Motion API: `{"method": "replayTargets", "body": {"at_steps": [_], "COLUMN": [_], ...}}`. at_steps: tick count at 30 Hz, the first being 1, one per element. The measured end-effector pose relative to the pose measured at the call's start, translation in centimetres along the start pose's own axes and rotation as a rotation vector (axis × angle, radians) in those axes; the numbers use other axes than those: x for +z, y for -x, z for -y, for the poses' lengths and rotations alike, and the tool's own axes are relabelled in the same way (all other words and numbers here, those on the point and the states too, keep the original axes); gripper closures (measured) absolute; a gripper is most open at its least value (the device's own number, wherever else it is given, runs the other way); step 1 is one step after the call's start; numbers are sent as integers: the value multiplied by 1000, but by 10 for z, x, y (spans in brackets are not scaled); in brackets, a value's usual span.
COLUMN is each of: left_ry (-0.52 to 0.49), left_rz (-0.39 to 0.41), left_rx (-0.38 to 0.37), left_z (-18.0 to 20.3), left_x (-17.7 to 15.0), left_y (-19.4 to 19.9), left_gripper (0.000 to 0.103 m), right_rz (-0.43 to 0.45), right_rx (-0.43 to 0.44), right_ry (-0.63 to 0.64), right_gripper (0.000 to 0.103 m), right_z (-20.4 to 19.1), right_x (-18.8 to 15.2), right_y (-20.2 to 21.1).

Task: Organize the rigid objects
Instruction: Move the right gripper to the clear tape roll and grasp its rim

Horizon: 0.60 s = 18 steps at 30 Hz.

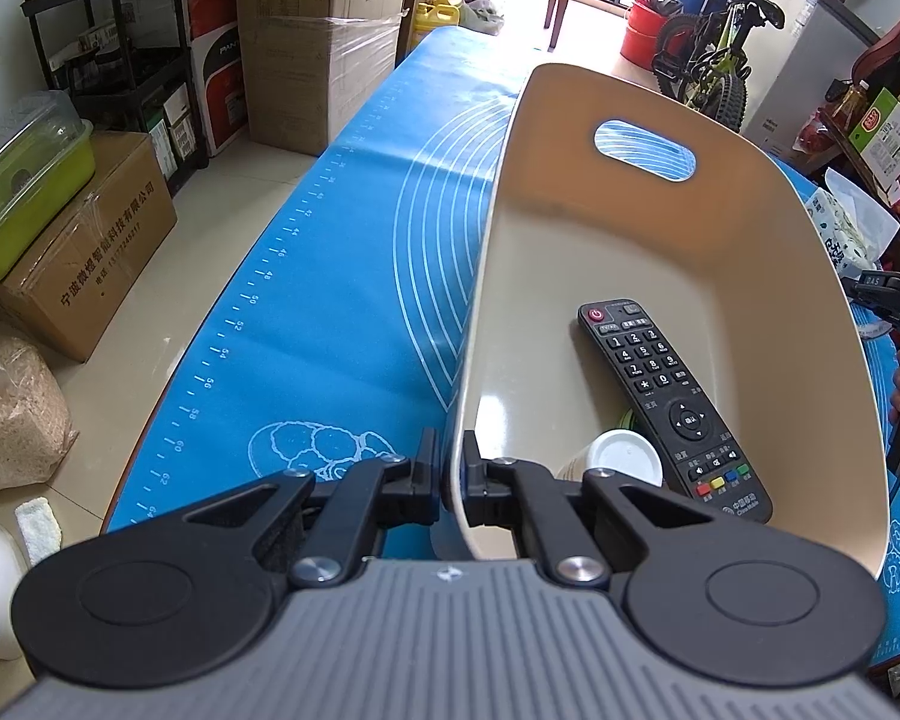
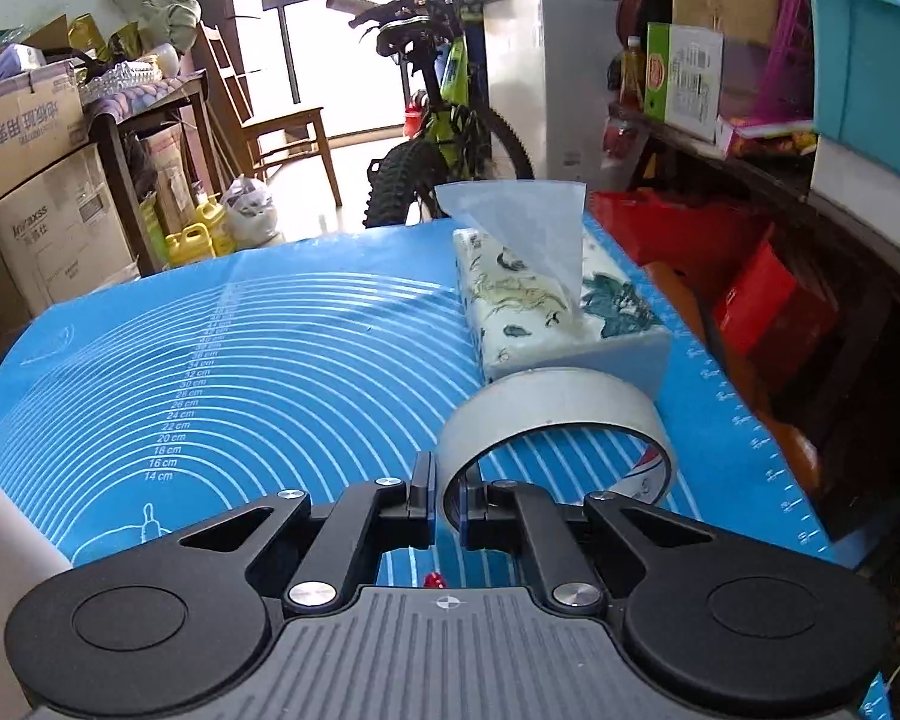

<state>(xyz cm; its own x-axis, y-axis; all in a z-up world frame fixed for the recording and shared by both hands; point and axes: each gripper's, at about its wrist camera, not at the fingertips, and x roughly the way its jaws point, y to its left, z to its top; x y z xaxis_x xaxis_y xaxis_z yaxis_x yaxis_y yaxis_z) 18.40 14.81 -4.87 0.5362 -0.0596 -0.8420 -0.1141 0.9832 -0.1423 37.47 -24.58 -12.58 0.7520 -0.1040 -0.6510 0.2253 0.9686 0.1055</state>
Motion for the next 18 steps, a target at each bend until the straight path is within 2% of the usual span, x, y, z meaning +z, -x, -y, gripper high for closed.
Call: {"method": "replayTargets", "body": {"at_steps": [10,18], "left_ry": [6,15], "left_rz": [-2,1], "left_rx": [4,11], "left_z": [0,1], "left_x": [-1,-2], "left_y": [0,2], "left_gripper": [96,96], "right_rz": [17,119], "right_rx": [60,100], "right_ry": [-6,57], "right_gripper": [85,85], "right_z": [-3,-17], "right_x": [-1,0], "right_y": [58,131]}}
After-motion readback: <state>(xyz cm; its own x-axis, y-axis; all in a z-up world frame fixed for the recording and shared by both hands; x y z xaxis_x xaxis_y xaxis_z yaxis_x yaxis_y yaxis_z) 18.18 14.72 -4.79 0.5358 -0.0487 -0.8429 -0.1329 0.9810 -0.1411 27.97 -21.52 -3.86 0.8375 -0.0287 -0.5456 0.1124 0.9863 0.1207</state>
